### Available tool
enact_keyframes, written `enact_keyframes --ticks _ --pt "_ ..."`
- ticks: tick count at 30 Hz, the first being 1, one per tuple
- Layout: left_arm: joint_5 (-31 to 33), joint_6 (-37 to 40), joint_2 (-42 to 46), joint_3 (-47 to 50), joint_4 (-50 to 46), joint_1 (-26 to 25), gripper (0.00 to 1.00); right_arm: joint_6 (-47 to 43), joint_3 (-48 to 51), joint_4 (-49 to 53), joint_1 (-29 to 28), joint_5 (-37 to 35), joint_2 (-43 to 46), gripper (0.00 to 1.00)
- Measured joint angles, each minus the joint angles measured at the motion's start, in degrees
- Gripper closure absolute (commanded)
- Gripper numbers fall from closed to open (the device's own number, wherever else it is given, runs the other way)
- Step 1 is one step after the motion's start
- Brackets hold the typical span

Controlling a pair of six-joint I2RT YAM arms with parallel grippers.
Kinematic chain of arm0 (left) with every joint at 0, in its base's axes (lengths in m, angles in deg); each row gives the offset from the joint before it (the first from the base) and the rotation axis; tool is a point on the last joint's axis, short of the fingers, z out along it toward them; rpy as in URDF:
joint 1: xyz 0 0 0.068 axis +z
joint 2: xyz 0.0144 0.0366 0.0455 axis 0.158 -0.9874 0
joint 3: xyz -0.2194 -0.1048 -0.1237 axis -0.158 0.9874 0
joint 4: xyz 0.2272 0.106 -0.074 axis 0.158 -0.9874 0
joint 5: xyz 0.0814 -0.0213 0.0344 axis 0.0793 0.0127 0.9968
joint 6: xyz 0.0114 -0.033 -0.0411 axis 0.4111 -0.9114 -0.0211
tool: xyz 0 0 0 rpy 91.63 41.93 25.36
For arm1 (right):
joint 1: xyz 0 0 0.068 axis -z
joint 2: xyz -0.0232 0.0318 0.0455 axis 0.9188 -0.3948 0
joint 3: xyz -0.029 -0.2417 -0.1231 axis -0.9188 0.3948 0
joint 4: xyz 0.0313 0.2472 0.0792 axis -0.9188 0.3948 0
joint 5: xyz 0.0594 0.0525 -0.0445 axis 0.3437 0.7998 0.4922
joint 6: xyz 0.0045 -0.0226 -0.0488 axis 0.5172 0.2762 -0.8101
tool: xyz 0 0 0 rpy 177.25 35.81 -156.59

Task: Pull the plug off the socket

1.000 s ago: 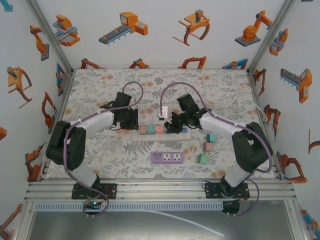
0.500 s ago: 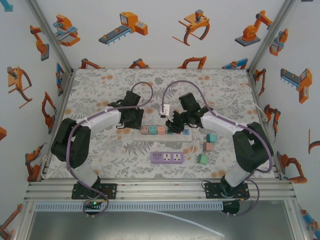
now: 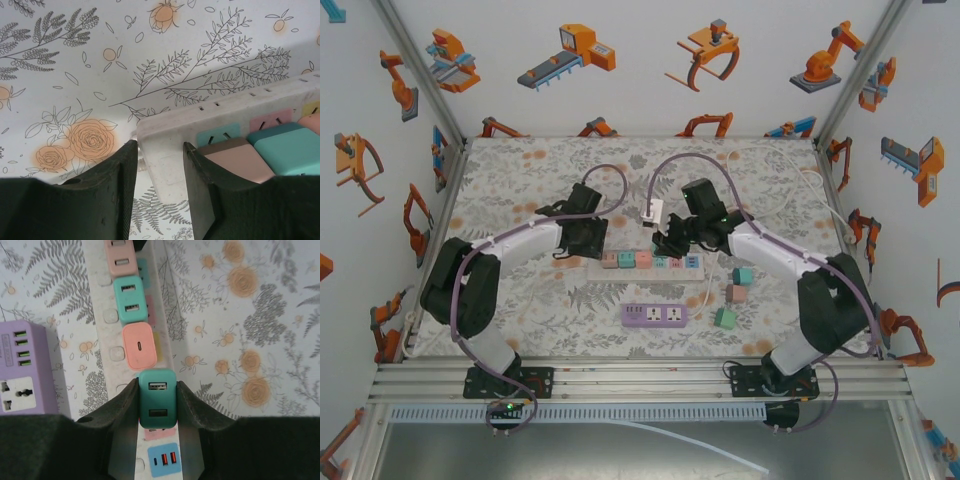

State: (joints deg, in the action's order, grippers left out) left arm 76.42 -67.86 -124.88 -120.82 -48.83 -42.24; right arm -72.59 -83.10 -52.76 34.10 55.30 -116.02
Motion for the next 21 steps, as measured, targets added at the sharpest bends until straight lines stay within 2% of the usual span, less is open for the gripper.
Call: enact_keyframes --ticks 6,13,16,21 --pt "-3.39 -0.13 1.33 0.07 -2.38 2.08 0.48 7.65 3.34 -1.84 0.44 -1.25 10.29 1.00" --pt "-8.15 0.07 12.61 0.50 -2.25 4.87 0.46 30.47 7.15 -2.14 4.85 -8.13 20.81 1.00" --pt "-12.20 1.22 19.34 2.23 -0.07 4.87 0.45 40.59 8.59 -0.28 9.60 -9.68 25.18 1.00" --pt "-22.56 3.85 29.79 8.48 6.10 3.98 0.39 54.36 11.80 2.91 23.45 -8.83 30.12 1.00"
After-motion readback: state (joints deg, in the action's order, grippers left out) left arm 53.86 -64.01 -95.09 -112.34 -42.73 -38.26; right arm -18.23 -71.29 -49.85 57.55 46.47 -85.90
